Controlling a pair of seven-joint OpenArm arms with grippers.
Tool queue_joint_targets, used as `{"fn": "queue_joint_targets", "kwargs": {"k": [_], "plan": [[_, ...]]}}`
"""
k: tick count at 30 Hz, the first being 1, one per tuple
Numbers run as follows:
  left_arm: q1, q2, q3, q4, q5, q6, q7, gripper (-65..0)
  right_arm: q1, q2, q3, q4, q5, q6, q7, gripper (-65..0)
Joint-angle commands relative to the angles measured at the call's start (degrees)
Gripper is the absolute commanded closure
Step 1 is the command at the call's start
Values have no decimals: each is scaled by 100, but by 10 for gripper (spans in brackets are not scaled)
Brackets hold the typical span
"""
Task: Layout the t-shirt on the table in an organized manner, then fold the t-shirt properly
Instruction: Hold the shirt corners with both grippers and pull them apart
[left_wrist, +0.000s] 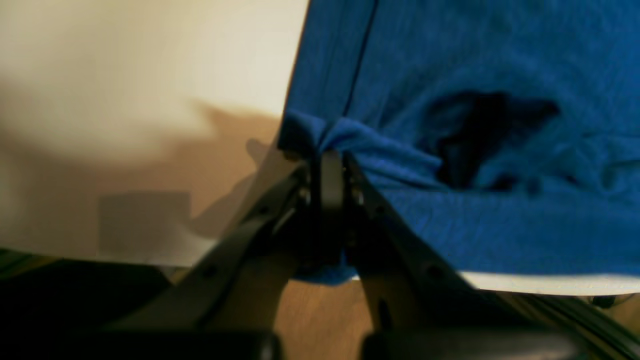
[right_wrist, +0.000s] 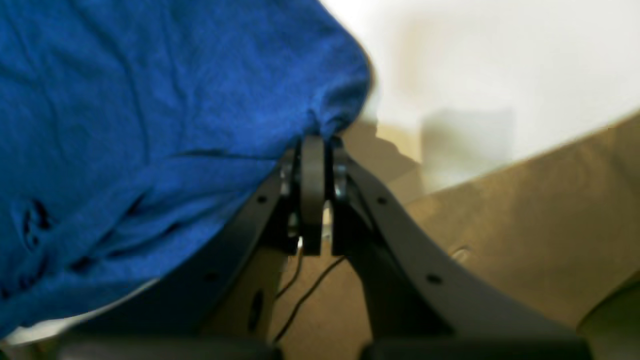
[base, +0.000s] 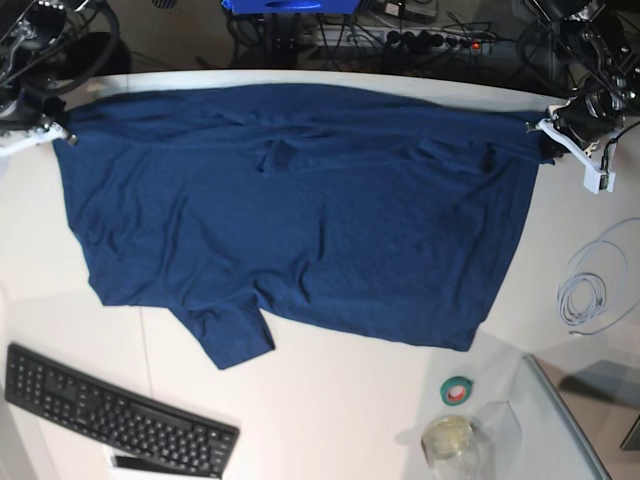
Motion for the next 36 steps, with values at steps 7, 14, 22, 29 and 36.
{"fn": "queue_joint_targets", "kwargs": {"k": [7,14,22,29,36], "plan": [[-369,-94,-26,26,-37,-8,43,0,527,188,-138,-229,47,-497,87,-3],[-870,-94,-34,-695,-46,-8,43,0,1010,452,-147,-1126,47,-593,96,-3],[-1432,-94,-395,-1398,-46,-8,43,0,1160,716,-147,-1829,47,-602,421,-3],[-1766,-94,-826,-1266,-46,-8,835,0,1160,742,-156,-1988,47,-602,535,-3],[-1766,143,-852,-660,-46,-8,1371,0,1160,751,-156,-1988,47,-602,535,-3]]}}
